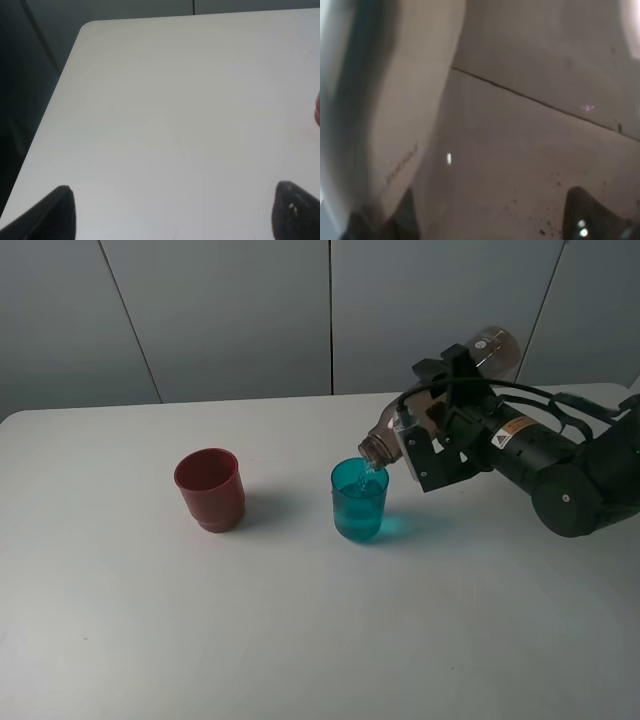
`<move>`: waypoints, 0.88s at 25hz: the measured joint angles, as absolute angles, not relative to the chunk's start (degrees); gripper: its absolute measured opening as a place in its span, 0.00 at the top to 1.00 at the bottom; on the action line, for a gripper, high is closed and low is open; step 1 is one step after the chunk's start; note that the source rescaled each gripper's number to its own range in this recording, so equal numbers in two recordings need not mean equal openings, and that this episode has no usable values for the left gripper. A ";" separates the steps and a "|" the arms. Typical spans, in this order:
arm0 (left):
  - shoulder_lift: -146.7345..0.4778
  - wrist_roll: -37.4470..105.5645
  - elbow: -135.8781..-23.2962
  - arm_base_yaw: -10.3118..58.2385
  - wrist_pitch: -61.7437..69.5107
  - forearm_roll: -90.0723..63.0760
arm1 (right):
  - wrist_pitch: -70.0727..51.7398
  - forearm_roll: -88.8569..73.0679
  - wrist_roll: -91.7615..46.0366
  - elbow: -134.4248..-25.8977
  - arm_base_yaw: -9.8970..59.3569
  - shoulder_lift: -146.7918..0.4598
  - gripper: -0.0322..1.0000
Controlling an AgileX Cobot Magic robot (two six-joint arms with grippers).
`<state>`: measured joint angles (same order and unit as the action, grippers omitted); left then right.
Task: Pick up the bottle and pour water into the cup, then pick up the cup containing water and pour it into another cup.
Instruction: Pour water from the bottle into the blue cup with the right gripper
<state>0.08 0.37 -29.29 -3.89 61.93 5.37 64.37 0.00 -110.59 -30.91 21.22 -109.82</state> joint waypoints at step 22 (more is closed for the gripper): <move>0.08 0.37 -29.29 -3.89 61.93 5.37 | 66.47 3.81 -114.40 -32.96 21.22 -109.82 0.97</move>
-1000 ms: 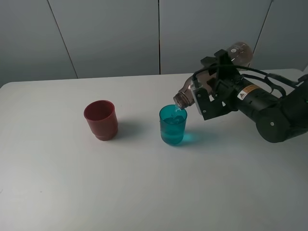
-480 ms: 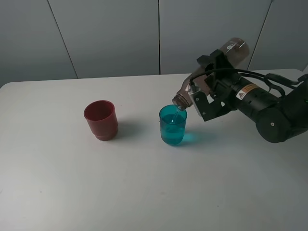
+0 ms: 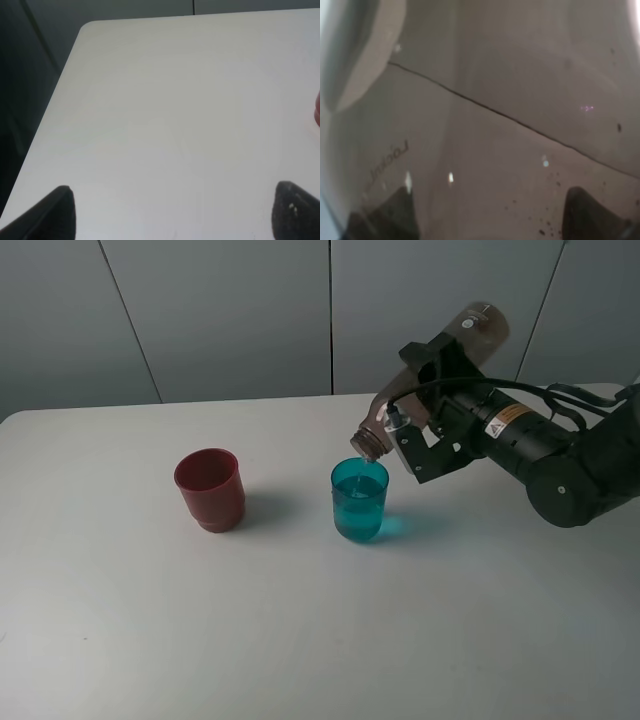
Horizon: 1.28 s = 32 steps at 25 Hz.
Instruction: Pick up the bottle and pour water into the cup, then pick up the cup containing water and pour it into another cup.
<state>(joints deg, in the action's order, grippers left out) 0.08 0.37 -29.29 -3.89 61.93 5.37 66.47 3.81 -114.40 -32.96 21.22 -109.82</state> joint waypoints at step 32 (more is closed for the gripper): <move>0.08 0.37 -29.29 -3.89 61.93 5.37 | 66.03 4.77 -10.38 -34.39 14.92 -109.82 0.97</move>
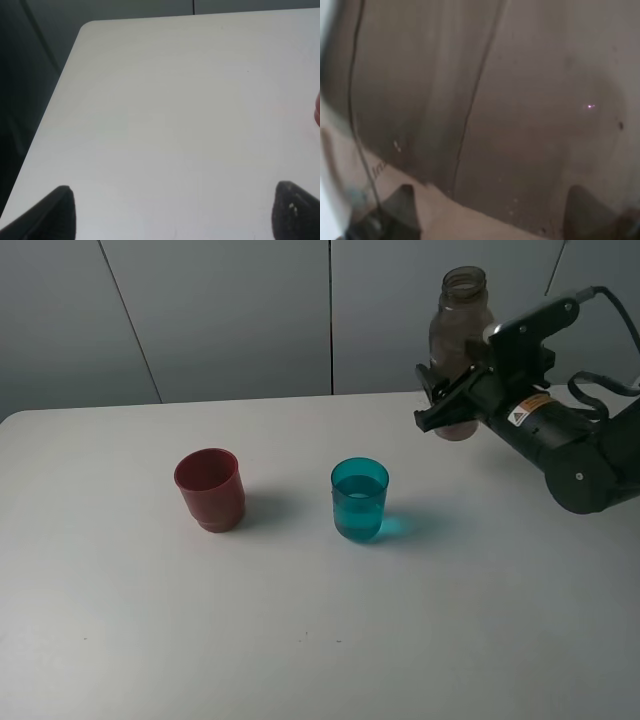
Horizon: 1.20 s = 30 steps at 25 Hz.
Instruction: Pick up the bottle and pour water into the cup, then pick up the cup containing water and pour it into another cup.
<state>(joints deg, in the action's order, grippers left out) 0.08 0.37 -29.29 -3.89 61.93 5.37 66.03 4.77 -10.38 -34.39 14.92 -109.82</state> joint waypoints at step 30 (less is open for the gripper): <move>0.08 0.00 -29.29 -3.89 61.93 5.37 | 55.00 6.33 0.66 -55.48 5.73 -126.63 0.97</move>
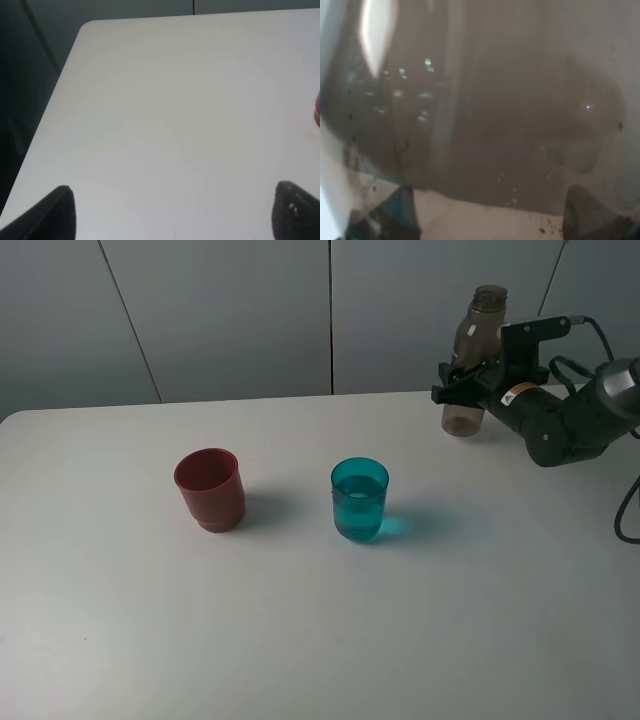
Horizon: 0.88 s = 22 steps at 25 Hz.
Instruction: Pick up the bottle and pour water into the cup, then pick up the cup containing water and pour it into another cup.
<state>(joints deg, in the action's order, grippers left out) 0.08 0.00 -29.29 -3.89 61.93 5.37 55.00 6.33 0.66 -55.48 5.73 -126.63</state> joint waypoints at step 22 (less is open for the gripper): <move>0.08 0.00 -29.29 -3.89 61.93 5.37 | 59.26 4.99 2.53 -55.75 5.73 -130.36 0.97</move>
